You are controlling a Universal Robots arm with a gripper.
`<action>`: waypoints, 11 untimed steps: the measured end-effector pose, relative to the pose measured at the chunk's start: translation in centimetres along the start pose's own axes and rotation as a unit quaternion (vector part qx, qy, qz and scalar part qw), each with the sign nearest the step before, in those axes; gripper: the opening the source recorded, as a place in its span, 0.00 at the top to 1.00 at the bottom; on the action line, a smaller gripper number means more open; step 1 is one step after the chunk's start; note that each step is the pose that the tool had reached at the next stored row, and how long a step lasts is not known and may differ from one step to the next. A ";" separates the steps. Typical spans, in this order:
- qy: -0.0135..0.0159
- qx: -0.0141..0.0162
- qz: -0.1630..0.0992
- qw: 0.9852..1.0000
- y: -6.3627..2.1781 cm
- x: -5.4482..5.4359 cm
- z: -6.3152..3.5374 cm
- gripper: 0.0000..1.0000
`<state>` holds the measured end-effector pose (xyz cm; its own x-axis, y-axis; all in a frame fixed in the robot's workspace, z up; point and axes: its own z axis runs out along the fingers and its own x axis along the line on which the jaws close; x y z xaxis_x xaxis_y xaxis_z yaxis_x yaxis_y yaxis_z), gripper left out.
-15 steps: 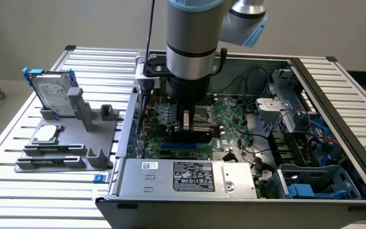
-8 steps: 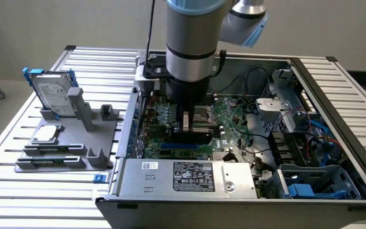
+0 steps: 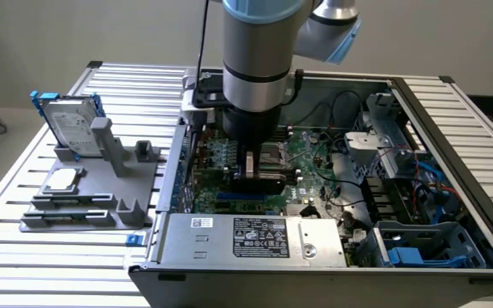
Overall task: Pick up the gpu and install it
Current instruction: 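Insert the gpu into the slot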
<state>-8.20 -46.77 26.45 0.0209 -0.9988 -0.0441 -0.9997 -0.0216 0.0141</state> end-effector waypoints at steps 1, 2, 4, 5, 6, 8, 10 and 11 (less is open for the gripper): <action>0.000 0.000 0.000 1.000 0.02 0.0 0.03 0.73; 0.000 0.000 -0.001 1.000 0.03 0.0 0.07 0.73; 0.000 -0.001 -0.001 1.000 0.04 0.0 0.13 0.73; 0.000 -0.001 -0.001 1.000 0.04 0.0 0.17 0.73; 0.000 -0.001 -0.002 1.000 0.04 0.0 0.20 0.73; 0.000 -0.001 -0.002 1.000 0.04 0.0 0.26 0.73; 0.000 -0.001 -0.002 1.000 0.06 0.0 0.29 0.73; 0.000 -0.002 -0.002 1.000 0.07 0.0 0.29 0.73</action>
<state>-8.27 -46.78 26.16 0.0259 -0.9987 -0.0436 -0.9995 -0.0266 0.0171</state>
